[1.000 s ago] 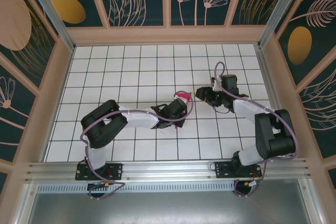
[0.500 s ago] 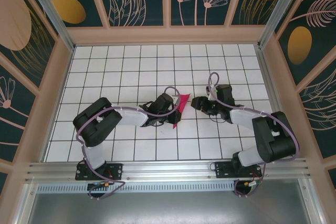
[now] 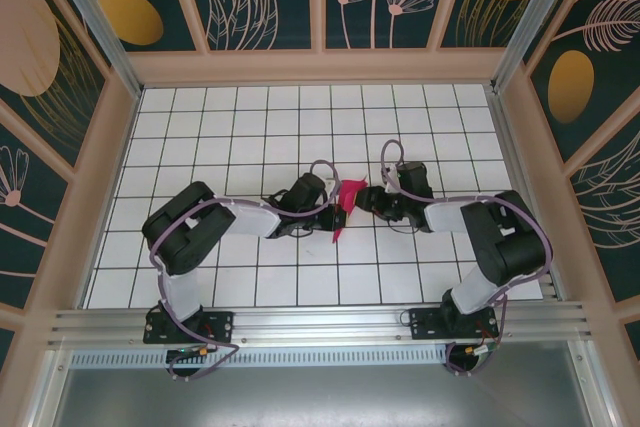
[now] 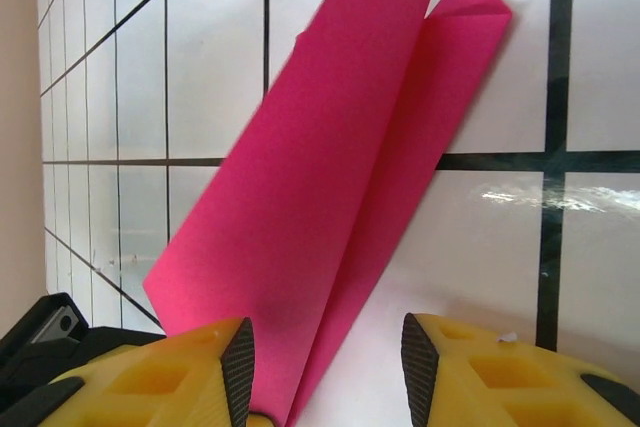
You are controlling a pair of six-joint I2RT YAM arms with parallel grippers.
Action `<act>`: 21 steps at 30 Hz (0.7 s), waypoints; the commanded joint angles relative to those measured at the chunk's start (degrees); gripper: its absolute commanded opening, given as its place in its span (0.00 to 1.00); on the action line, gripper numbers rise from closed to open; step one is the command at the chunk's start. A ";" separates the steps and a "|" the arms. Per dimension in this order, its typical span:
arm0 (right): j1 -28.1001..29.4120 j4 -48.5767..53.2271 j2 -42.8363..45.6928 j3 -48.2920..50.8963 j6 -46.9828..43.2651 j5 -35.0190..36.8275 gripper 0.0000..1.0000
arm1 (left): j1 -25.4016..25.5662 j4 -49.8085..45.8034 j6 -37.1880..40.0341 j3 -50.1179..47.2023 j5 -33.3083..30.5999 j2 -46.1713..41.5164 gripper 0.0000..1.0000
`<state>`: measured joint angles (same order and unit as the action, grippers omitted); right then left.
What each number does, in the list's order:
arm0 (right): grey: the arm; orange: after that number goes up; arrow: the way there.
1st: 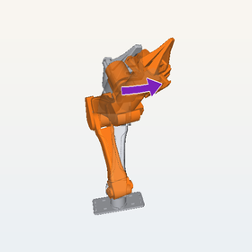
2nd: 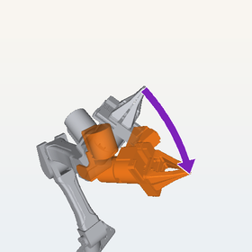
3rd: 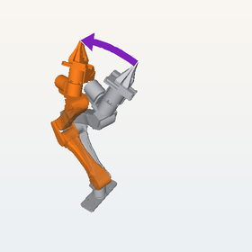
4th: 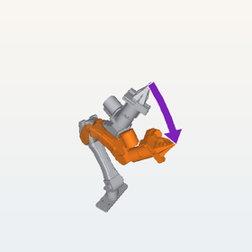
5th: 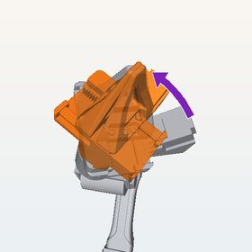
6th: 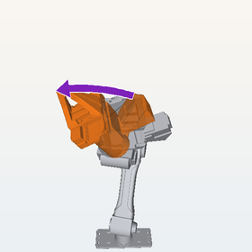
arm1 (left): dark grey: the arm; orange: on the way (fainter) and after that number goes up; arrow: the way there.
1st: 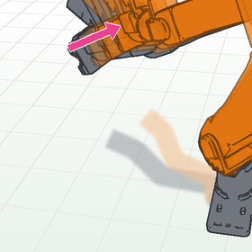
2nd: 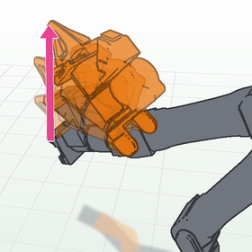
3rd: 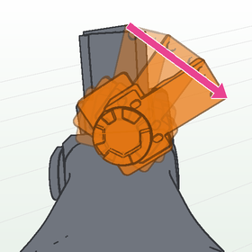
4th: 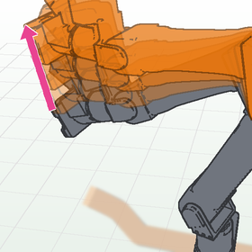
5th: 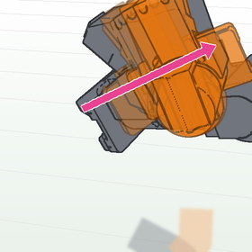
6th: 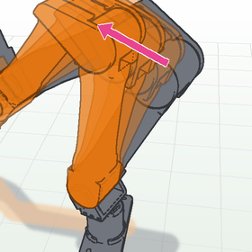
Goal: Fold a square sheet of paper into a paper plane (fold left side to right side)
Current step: Fold the wing for the fifth time at the center of the table.
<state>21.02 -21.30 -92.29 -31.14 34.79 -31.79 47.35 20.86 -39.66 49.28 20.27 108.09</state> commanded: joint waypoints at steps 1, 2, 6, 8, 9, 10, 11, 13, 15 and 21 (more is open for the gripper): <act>0.28 -2.61 -1.62 -1.73 0.94 0.74 0.46 | -0.30 1.45 -2.02 0.74 1.76 2.09 0.00; 0.33 -2.41 -1.98 -1.94 1.07 0.89 0.46 | -0.33 1.77 -2.40 0.76 1.87 2.24 0.00; 0.25 -2.25 -3.46 -3.07 1.50 1.29 0.44 | -0.88 3.55 -4.59 0.51 3.28 2.95 0.00; 0.26 -2.43 -4.17 -3.62 1.92 1.20 0.44 | -1.00 4.51 -5.46 0.56 4.26 3.13 0.00; 0.28 -2.43 -4.48 -3.95 2.12 1.16 0.43 | -1.02 4.66 -5.84 0.72 4.52 3.26 0.00; 0.28 -2.52 -4.72 -4.24 2.22 1.00 0.43 | -1.10 5.20 -6.18 0.78 5.13 3.26 0.00; 0.28 -2.67 -4.94 -4.43 2.38 0.85 0.43 | -1.10 5.45 -6.60 0.74 5.44 3.22 0.00; 0.31 -2.97 -4.96 -4.72 2.51 0.75 0.43 | -1.24 6.32 -7.60 0.75 5.91 3.17 0.00; 0.26 -3.28 -4.69 -4.72 2.73 0.76 0.43 | -1.67 7.30 -9.33 0.40 6.28 3.22 0.00; 0.31 -2.54 -5.45 -5.25 2.92 -0.11 0.43 | -2.53 11.78 -13.28 -0.65 8.69 4.27 0.00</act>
<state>21.02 -22.28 -96.25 -34.76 37.06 -31.53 45.30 28.93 -50.04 49.28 27.07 110.87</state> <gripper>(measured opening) 0.431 0.063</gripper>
